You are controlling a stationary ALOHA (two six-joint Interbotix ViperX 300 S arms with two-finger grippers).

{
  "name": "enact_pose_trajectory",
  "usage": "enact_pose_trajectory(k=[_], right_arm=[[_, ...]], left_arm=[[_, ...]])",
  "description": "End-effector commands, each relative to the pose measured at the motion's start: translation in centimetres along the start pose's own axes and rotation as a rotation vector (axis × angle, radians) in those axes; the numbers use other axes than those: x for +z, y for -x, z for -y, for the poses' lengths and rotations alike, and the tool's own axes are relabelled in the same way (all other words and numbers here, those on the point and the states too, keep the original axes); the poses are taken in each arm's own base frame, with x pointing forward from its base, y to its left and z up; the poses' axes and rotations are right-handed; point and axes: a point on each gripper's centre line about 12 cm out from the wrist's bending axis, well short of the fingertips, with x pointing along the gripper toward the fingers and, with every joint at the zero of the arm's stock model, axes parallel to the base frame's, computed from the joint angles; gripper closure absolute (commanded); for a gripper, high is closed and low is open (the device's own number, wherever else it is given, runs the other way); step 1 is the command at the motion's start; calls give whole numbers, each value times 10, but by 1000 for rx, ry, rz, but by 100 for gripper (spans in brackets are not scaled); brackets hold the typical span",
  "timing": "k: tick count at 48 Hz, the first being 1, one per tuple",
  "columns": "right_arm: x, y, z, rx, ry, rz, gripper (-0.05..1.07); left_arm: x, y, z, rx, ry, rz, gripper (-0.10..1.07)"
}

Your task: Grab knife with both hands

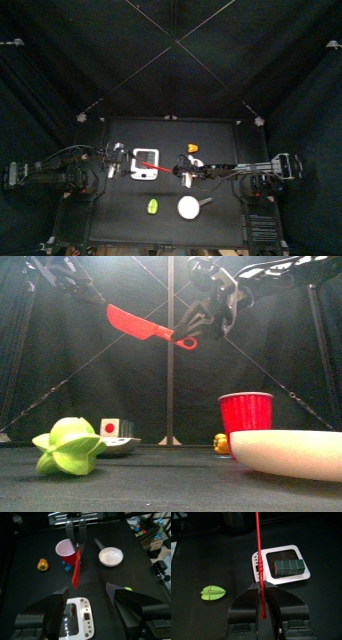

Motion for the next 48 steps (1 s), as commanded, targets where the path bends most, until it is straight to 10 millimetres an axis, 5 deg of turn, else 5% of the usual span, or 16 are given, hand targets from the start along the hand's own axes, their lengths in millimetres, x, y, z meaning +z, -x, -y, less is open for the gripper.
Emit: enact_pose_trajectory(k=[1,11,48], right_arm=[[15,4,-3,11,1,41,53],[15,4,-4,14,4,41,53],[16,-6,-4,11,14,33,53]], left_arm=[[-1,2,-14,45,61,70,2],[-29,-6,-20,19,90,104,2],[-43,-32,-24,-5,102,197,4]])
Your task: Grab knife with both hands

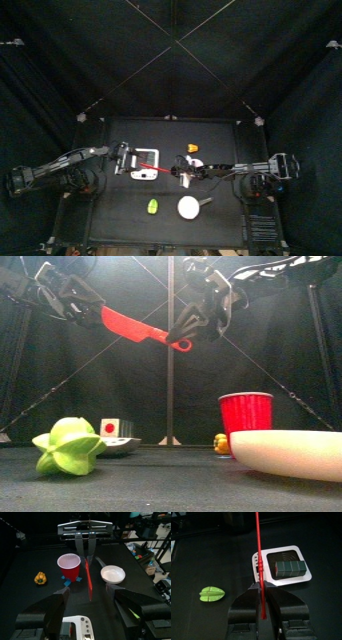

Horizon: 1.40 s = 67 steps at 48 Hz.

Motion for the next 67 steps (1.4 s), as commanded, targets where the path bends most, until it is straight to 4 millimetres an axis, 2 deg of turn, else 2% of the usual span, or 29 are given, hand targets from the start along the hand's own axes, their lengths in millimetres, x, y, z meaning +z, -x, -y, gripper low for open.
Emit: enact_pose_trajectory(k=[1,16,31,48,61,67], right_arm=[[15,5,-2,8,0,43,53],[15,5,-1,7,1,42,53],[12,2,1,2,-1,33,53],[11,1,0,3,3,28,53],[14,0,1,2,-10,34,50],[13,0,1,0,-28,33,39]], left_arm=[[4,-2,-3,7,7,8,5],[0,-6,-4,-2,19,-8,24],[-3,-7,-5,-3,20,-17,35],[-8,-8,-5,10,25,-27,67],[-17,-8,-5,18,29,-47,70],[-23,-7,-12,97,17,-55,70]])
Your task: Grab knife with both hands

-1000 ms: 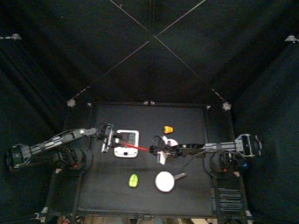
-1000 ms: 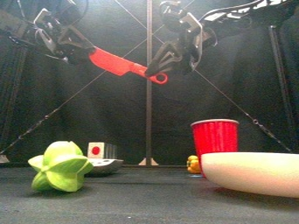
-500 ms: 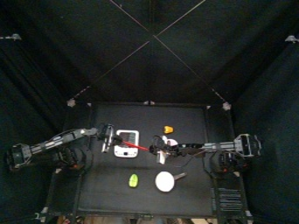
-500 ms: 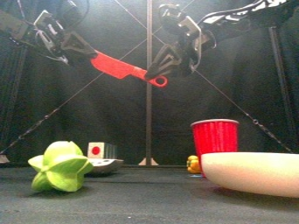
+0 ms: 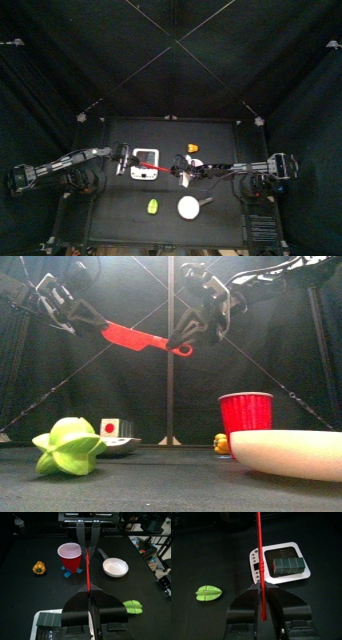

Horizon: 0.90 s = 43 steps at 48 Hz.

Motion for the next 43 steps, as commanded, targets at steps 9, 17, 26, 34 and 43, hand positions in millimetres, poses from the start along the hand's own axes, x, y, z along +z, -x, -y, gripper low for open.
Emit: enact_pose_trajectory(k=[9,17,26,34,43], right_arm=[[18,7,-1,8,-64,48,13],[26,11,2,1,-120,66,6],[40,15,10,-65,-364,35,6],[43,14,27,-210,-577,-127,6],[63,9,49,-335,-500,-266,7]], left_arm=[[-5,10,-11,179,-27,20,70],[-12,11,5,135,-88,5,70],[-22,14,5,173,-80,0,70],[-27,15,1,233,-75,-1,70],[-25,14,4,246,-80,11,70]])
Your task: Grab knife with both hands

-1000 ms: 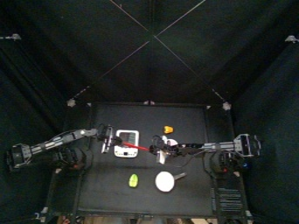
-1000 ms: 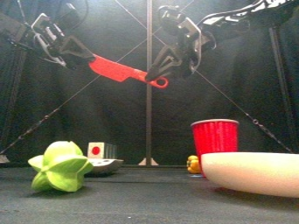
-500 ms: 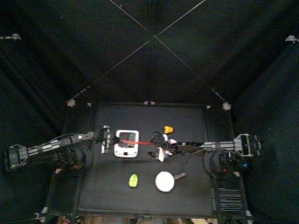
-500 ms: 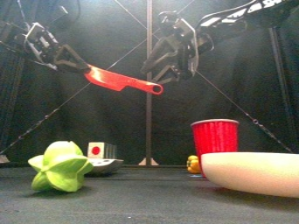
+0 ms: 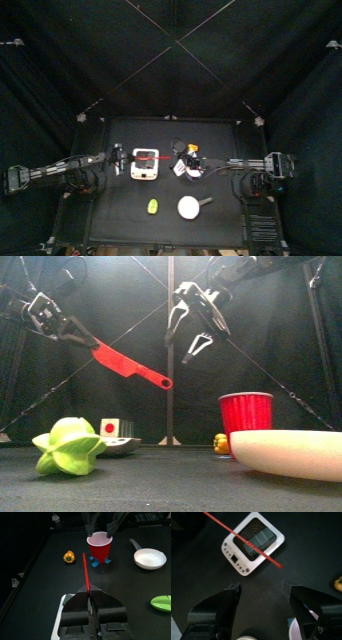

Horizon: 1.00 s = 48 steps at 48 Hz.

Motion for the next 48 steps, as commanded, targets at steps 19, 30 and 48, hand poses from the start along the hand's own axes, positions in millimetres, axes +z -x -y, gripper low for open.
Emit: enact_pose_trajectory(k=[19,30,48], right_arm=[[47,-22,20,107,280,46,7],[28,-32,24,169,455,85,10],[19,-35,17,181,547,145,33]], left_arm=[[8,4,3,20,-15,38,70],[14,11,10,-31,3,73,71],[18,12,5,-76,16,70,72]])
